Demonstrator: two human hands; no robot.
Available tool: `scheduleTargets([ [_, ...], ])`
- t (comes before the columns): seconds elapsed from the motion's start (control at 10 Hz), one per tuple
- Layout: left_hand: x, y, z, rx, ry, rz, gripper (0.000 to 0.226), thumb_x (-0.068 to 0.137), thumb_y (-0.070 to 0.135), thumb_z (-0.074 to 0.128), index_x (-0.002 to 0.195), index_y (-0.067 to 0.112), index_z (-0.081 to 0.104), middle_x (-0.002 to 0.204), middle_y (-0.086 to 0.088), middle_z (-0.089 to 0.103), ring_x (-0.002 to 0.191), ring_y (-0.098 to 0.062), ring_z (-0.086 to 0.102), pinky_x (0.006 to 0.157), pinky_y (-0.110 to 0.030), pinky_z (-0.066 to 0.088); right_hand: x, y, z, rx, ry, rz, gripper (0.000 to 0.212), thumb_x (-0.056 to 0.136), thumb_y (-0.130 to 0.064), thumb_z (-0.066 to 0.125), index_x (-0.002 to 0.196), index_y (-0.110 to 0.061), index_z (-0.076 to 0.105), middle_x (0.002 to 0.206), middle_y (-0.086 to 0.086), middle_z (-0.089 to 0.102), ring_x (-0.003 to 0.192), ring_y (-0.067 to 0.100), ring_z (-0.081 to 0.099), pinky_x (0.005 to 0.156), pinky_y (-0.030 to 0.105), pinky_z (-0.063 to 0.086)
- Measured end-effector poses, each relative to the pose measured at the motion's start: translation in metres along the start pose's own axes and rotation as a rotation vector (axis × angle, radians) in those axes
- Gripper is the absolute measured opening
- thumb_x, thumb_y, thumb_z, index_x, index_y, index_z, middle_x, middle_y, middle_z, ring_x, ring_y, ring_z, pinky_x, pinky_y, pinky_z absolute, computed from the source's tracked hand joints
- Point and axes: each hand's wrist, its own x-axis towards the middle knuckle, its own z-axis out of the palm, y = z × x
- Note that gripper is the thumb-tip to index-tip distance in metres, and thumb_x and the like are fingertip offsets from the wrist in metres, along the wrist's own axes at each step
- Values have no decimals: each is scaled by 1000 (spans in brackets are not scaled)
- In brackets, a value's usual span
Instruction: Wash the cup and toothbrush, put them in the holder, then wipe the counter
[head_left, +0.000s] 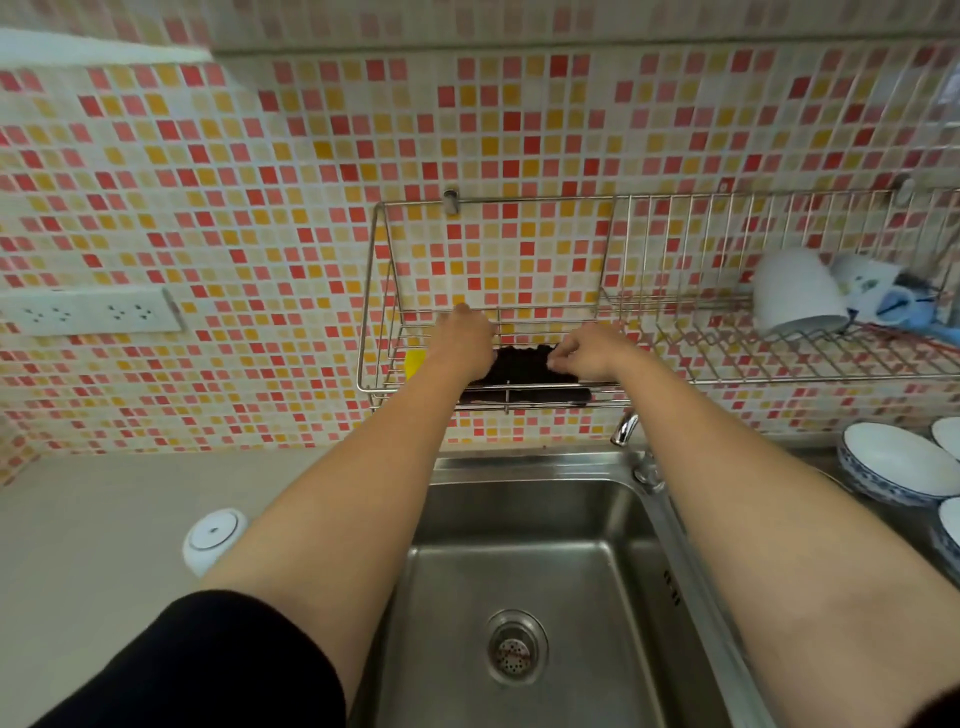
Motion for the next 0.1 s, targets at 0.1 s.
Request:
scheduleTargets([
  [0.1, -8, -5, -18, -223, 134, 30, 35, 96, 18, 47, 127, 6, 57, 131, -18, 54, 119, -31, 52, 100, -36, 41, -3, 2, 0, 142, 225, 9, 31, 94, -27, 51, 121, -15, 61, 130, 7, 58, 119, 26, 53, 95, 30, 40],
])
